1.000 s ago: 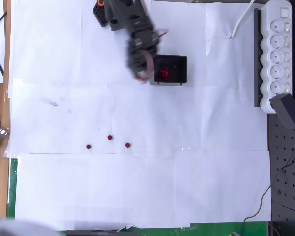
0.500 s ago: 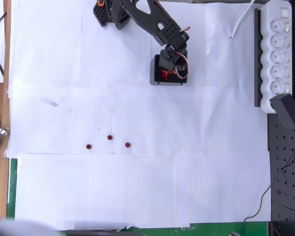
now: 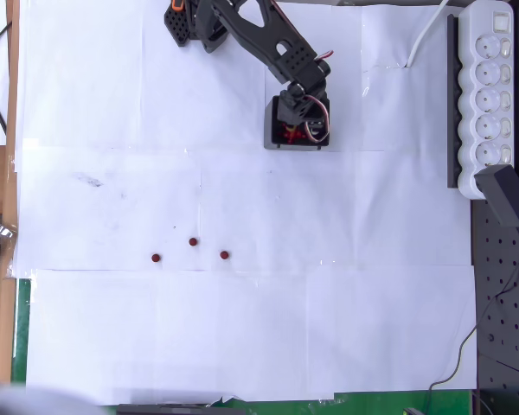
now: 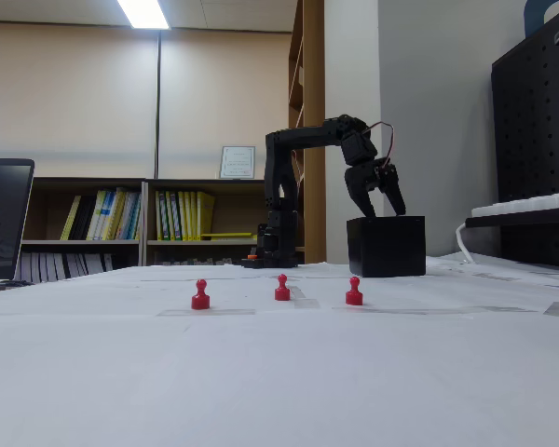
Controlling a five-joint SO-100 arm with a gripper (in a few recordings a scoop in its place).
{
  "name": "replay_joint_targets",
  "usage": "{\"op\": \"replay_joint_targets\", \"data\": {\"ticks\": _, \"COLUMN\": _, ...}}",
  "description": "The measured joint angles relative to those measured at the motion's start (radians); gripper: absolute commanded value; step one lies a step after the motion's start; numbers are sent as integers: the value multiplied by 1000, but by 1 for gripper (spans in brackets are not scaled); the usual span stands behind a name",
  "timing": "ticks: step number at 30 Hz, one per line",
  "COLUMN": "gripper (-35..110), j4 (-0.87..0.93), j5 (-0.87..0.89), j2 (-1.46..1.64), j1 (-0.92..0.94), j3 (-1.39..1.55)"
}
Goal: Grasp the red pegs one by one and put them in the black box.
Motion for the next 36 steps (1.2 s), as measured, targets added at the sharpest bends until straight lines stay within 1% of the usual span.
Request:
{"op": "replay_joint_targets", "data": {"ticks": 3, "gripper": 15, "j4": -2, "j5": 57, "j2": -107, "j1": 95, "j3": 18}}
{"op": "replay_joint_targets", "data": {"ticks": 6, "gripper": 15, "j4": -54, "j5": 147, "j2": -166, "j1": 224, "j3": -31}}
{"op": "replay_joint_targets", "data": {"ticks": 10, "gripper": 15, "j4": -229, "j5": 336, "j2": -160, "j1": 394, "j3": -236}}
{"op": "replay_joint_targets", "data": {"ticks": 13, "gripper": 15, "j4": -376, "j5": 469, "j2": -98, "j1": 460, "j3": -350}}
{"op": "replay_joint_targets", "data": {"ticks": 19, "gripper": 15, "j4": -637, "j5": 630, "j2": 124, "j1": 503, "j3": -362}}
{"op": "replay_joint_targets", "data": {"ticks": 26, "gripper": 15, "j4": -999, "j5": 721, "j2": 410, "j1": 514, "j3": -362}}
{"op": "replay_joint_targets", "data": {"ticks": 30, "gripper": 15, "j4": -1068, "j5": 730, "j2": 546, "j1": 514, "j3": -344}}
{"op": "replay_joint_targets", "data": {"ticks": 36, "gripper": 15, "j4": -1138, "j5": 735, "j2": 673, "j1": 514, "j3": -216}}
